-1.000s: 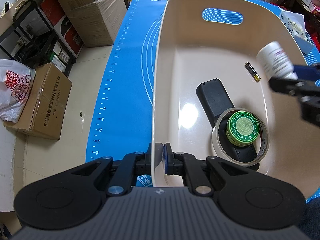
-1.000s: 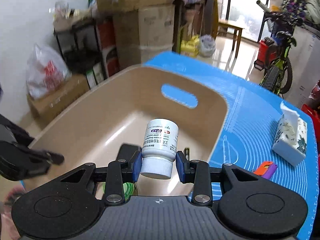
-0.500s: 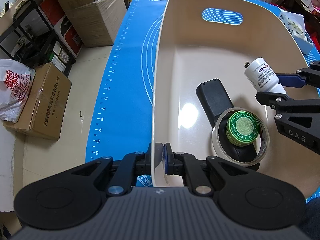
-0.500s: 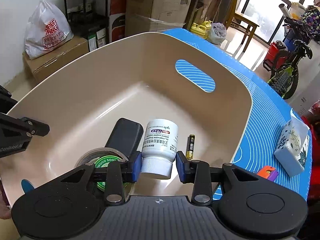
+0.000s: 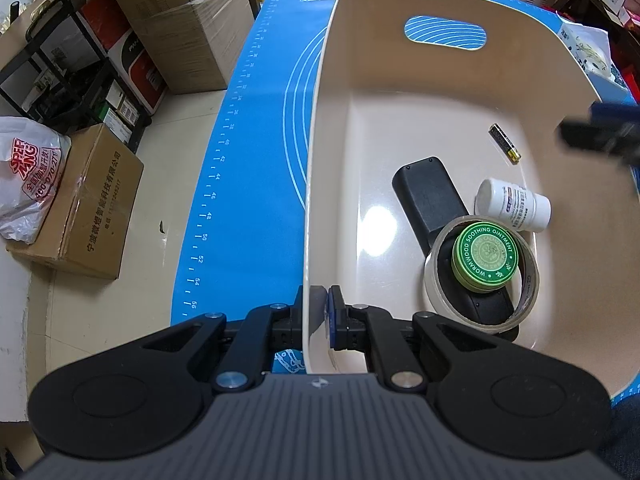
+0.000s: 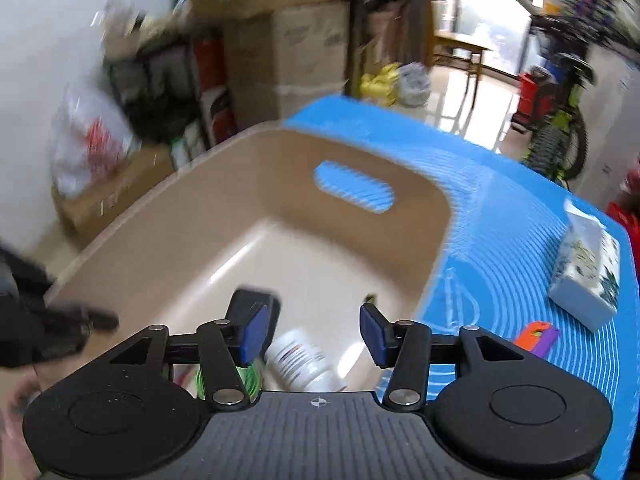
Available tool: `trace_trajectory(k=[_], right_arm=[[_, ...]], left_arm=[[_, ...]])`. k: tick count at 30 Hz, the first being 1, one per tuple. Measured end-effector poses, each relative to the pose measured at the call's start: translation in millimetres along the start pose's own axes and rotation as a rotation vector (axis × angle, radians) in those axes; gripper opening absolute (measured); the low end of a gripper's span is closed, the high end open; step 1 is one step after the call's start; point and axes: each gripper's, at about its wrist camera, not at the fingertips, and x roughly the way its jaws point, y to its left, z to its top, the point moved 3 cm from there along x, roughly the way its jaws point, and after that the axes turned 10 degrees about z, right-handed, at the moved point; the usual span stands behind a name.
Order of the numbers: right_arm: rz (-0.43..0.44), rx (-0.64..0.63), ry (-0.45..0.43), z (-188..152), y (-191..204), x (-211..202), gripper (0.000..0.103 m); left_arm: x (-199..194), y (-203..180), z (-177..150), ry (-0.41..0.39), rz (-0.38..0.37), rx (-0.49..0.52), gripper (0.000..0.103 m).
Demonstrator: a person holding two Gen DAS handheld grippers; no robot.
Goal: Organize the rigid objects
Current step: 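Carry the pill bottle into the bin with the right tool and release it, then grasp the purple-orange lighter with the right tool and lift it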
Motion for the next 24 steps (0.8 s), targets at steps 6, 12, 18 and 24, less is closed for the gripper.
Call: trace_trajectory(k=[6,12,18,24], right_arm=[[-0.016,0.097,-0.137,8.4,-43.6,-42.7,0.068],[-0.098,0.144,-0.143,4.2,-90.3,-56.5,0.072],[-0.143,0.248,-0.061,-19.4,-138.4,-34.0,0.072],[-0.209,0.260,-0.005,-39.6,-168.2,-9.2,0.072]], left_arm=[[-0.1,-0.4,-0.3,0.000,0.001,-0.001,0.010],[0.2,-0.1,-0.2,0.000,0.000,-0.001,0.010],[0.4,-0.6,-0.6,0.000,0.003,0.003,0.010],[2.5,0.3,-1.0,0.004,-0.002,0.003,0.010]])
